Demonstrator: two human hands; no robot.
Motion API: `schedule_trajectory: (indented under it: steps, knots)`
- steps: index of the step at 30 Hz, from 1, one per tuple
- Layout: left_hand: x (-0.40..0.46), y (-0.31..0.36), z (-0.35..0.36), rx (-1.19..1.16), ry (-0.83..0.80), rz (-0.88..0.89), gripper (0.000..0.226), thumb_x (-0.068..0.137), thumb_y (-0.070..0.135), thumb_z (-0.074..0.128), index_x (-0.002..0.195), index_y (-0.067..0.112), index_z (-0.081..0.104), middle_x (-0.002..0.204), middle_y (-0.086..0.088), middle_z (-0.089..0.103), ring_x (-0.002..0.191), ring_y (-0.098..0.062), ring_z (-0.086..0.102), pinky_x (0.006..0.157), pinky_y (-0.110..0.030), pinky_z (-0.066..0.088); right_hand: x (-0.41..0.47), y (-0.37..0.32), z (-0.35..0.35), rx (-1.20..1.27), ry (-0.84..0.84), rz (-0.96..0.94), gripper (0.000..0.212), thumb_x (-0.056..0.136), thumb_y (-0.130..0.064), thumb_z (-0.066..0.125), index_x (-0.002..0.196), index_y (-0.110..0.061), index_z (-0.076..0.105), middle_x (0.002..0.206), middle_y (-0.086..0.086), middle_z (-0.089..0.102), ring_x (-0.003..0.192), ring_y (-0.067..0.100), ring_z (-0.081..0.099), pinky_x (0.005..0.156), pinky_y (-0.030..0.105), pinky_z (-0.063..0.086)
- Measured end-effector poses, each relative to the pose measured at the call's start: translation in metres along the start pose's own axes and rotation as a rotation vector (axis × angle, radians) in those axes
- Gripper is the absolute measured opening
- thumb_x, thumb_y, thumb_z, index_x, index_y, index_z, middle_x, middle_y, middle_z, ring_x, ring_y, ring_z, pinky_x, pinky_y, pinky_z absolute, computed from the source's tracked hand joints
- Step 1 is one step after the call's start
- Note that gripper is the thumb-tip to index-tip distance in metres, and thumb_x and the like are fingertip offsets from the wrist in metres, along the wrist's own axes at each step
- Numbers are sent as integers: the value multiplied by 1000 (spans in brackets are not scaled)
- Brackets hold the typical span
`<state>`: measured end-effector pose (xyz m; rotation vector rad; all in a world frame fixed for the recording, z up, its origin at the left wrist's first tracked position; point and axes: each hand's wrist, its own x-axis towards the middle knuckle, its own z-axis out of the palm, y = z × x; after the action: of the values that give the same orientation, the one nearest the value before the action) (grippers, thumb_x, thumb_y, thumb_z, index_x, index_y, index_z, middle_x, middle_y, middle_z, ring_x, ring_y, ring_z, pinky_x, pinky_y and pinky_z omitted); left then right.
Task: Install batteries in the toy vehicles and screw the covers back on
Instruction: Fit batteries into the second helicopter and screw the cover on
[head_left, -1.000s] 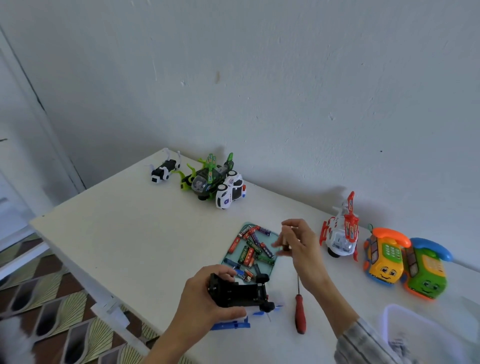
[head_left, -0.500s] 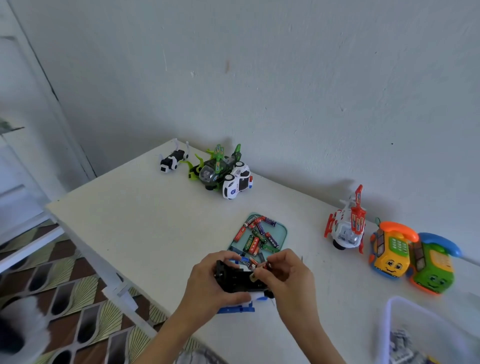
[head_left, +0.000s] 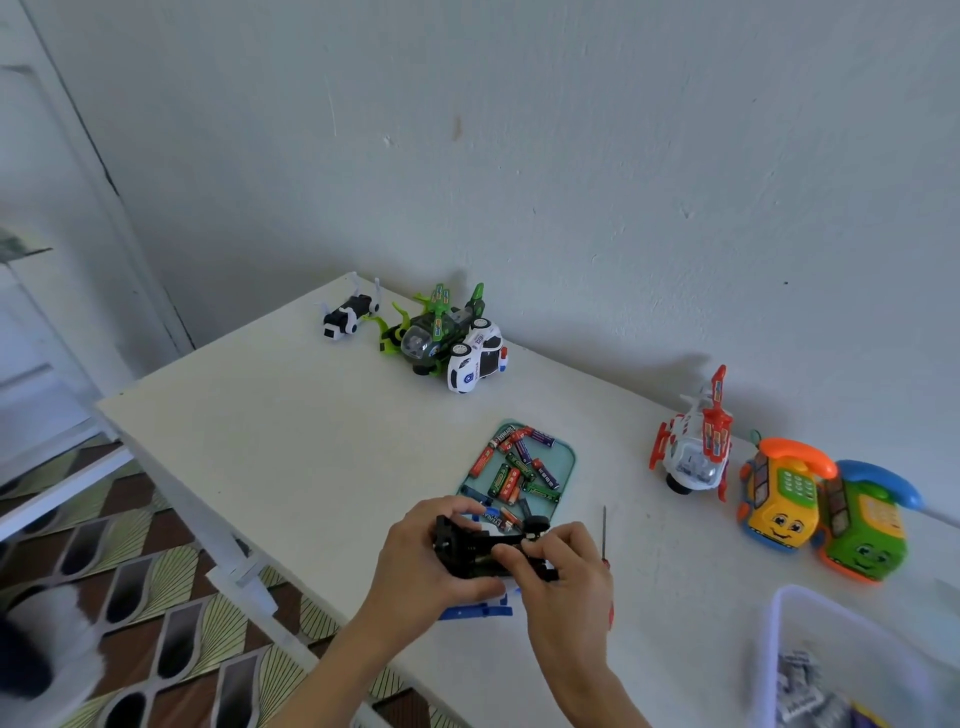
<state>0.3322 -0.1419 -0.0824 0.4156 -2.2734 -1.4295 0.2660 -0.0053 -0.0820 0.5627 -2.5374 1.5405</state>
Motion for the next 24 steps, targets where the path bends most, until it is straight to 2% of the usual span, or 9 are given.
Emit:
schedule_trajectory:
  steps: [4, 6, 7, 9, 11, 14, 17, 21, 24]
  knots:
    - [-1, -1, 1, 0, 0, 3, 69, 44, 47, 89, 105, 48, 58, 97, 11, 68, 97, -8, 65, 85, -30, 56, 0, -3, 2, 26, -22, -16, 23, 72, -11, 80, 58, -12, 62, 70, -10, 49, 77, 9, 53, 59, 10, 44]
    - [0, -1, 1, 4, 4, 2, 69, 44, 48, 89, 106, 48, 58, 97, 12, 67, 97, -8, 65, 84, -31, 56, 2, 0, 2, -81, -43, -86, 23, 75, -18, 78, 60, -15, 62, 71, -12, 47, 66, 12, 53, 51, 12, 43]
    - [0, -1, 1, 5, 5, 2, 69, 44, 48, 90, 106, 47, 58, 97, 13, 67, 97, -8, 65, 84, -33, 56, 2, 2, 1, -163, -36, -164, 25, 79, -24, 75, 60, -16, 62, 71, -12, 45, 58, 11, 50, 47, 10, 37]
    - [0, -2, 2, 2, 7, 1, 68, 46, 47, 90, 105, 47, 59, 98, 14, 66, 96, -8, 65, 82, -34, 57, 3, 0, -3, -343, 9, -348, 38, 90, -39, 56, 58, -20, 60, 71, -9, 45, 52, 5, 40, 50, 4, 21]
    - [0, -3, 2, -3, 8, 3, 66, 47, 48, 90, 106, 46, 59, 99, 13, 66, 96, -9, 65, 82, -35, 57, 2, -4, -9, -482, 21, -468, 55, 99, -45, 30, 56, -24, 57, 70, -8, 47, 51, 3, 39, 53, 6, 14]
    - [0, -2, 2, 4, 11, 14, 65, 49, 52, 87, 107, 45, 58, 100, 13, 67, 98, -9, 65, 83, -35, 57, 2, -3, -10, -581, -4, -550, 65, 102, -42, 12, 56, -27, 56, 72, -9, 49, 52, 5, 47, 48, 14, 26]
    - [0, -5, 3, 19, 5, 14, 67, 49, 54, 87, 109, 45, 58, 101, 15, 67, 99, -8, 64, 83, -35, 57, 6, 6, -5, -531, -87, -536, 61, 101, -45, 16, 59, -27, 56, 77, -9, 46, 55, 6, 47, 43, 15, 38]
    - [0, -4, 2, 28, 0, 10, 69, 48, 56, 86, 109, 46, 57, 99, 16, 67, 99, -6, 64, 84, -34, 57, 6, 7, -5, -519, -132, -502, 42, 93, -41, 38, 57, -28, 54, 77, -14, 37, 54, 4, 45, 42, 14, 38]
    - [-1, -3, 2, 29, -9, 11, 67, 48, 57, 86, 108, 46, 58, 98, 17, 66, 99, -5, 63, 85, -32, 56, 7, 4, -8, -544, -206, -458, 40, 91, -43, 39, 56, -29, 54, 78, -16, 29, 52, 4, 44, 42, 13, 34]
